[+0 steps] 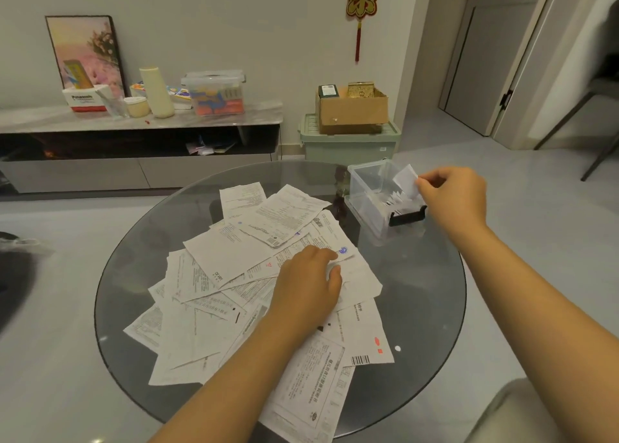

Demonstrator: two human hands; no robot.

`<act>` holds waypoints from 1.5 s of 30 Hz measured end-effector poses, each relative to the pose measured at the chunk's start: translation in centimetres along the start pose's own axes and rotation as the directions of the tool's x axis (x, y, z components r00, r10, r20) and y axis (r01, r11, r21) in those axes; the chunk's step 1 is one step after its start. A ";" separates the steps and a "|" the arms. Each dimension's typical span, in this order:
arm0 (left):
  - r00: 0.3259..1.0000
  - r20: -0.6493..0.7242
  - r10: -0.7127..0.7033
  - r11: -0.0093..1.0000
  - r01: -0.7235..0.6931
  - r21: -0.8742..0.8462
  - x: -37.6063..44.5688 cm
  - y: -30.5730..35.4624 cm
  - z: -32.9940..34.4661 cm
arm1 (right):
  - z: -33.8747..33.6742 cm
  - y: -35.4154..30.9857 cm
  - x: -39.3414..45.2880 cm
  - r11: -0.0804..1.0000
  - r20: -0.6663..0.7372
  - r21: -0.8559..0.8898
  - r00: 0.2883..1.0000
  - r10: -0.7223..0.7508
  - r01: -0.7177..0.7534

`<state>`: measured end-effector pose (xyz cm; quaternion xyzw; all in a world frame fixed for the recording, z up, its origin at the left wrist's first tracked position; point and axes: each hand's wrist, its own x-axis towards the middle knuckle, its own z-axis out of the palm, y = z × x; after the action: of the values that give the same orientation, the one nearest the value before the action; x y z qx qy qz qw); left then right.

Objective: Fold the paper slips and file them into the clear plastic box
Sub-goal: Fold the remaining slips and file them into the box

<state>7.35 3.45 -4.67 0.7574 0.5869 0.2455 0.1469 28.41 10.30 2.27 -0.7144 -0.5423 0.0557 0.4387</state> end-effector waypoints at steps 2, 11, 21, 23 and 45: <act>1.000 -0.002 0.001 1.000 -0.001 0.005 0.1 -0.2 0.1 | 0.8 0.0 1.0 0.994 0.071 -0.109 0.997 0.034 -0.026; 1.000 0.003 -0.002 1.000 0.002 0.021 0.4 -0.6 0.4 | 3.1 -0.5 3.4 0.870 0.218 -0.491 0.972 0.088 0.032; 1.000 0.009 -0.009 0.999 0.008 0.042 0.6 -0.4 0.4 | 3.6 -1.4 4.7 0.836 0.244 -0.541 0.969 0.048 0.095; 1.000 0.010 -0.013 0.999 0.012 0.044 0.6 -0.5 0.4 | 3.2 -1.3 5.2 0.837 0.179 -0.541 0.984 0.015 0.086; 1.000 0.009 -0.005 0.998 0.005 0.063 0.6 -0.3 0.4 | 3.3 -0.7 6.2 0.804 0.335 -0.572 0.941 0.047 0.164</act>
<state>7.38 4.14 -5.02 0.7613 0.5956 0.2229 0.1264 28.57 17.28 3.20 -0.7779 -0.6206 -0.0099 0.0976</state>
